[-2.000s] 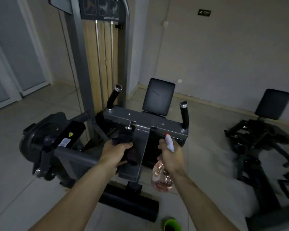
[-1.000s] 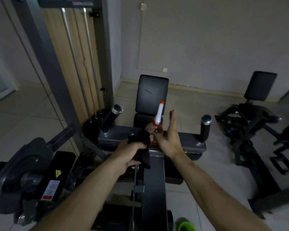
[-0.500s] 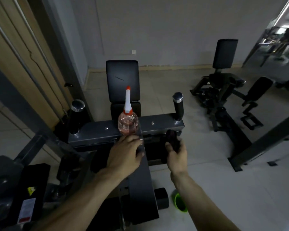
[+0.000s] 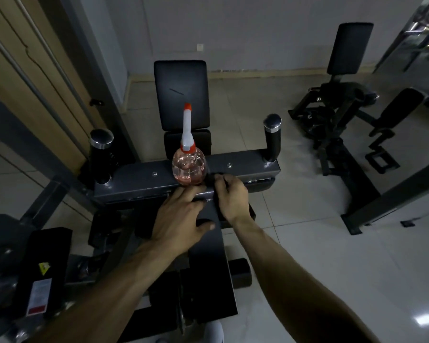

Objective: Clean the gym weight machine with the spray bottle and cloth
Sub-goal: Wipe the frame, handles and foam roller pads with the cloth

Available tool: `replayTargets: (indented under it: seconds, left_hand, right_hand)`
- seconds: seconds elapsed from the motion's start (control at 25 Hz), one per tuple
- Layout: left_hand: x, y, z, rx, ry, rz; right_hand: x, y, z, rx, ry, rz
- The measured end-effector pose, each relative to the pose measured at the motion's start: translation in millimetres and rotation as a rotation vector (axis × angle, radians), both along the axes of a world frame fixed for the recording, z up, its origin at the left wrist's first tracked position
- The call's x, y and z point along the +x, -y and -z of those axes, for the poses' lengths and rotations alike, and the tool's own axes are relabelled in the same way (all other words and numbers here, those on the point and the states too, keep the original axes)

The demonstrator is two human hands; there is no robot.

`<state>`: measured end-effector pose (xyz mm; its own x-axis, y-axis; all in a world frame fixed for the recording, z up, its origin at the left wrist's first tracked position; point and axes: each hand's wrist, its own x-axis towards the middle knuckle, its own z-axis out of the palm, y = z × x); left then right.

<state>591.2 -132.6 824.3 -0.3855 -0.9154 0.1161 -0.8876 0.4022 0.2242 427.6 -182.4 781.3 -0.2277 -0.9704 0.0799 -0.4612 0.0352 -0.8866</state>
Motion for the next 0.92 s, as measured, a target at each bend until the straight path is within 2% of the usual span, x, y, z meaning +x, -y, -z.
replayTargets:
  seconds: [0.08,0.24,0.32,0.36,0.44,0.56,0.6,0.64,0.76,0.84,0.92]
  left_hand:
    - [0,-1,1,0.006,0.002,-0.016]
    - [-1,1,0,0.009,-0.014,-0.036]
    - [-1,2,-1,0.015,-0.007,-0.045]
    - [-1,3,-2,0.020,-0.007,-0.044]
    - [-1,1,-4,0.029,-0.008,-0.039]
    - [-2,0,-7,0.038,-0.005,-0.039]
    - [-3,0,-8,0.048,-0.013,-0.040]
    - [-4,0,-9,0.060,-0.021,-0.044]
    - [-3,-1,-7,0.053,-0.027,-0.036]
    - [-2,-1,-5,0.044,-0.030,-0.028]
    - [-1,0,-6,0.021,-0.041,-0.028]
  right_hand:
    - [5,-2,0,0.067,0.188,-0.003]
    - [9,-42,24,-0.308,-0.150,-0.015]
    - [-2,-21,16,-0.280,-0.228,-0.079]
    - [-6,-7,6,-0.176,-0.224,-0.100]
    - [-9,10,-11,0.091,-0.071,-0.092]
    - [1,12,-11,0.505,0.512,0.146]
    - [3,10,-9,0.583,0.640,0.230]
    - [4,6,-5,0.617,0.661,0.266]
    - [5,-18,-4,0.516,0.480,0.238]
    - [8,-38,-15,0.345,0.398,0.163]
    - [13,-44,-31,0.122,0.417,0.091]
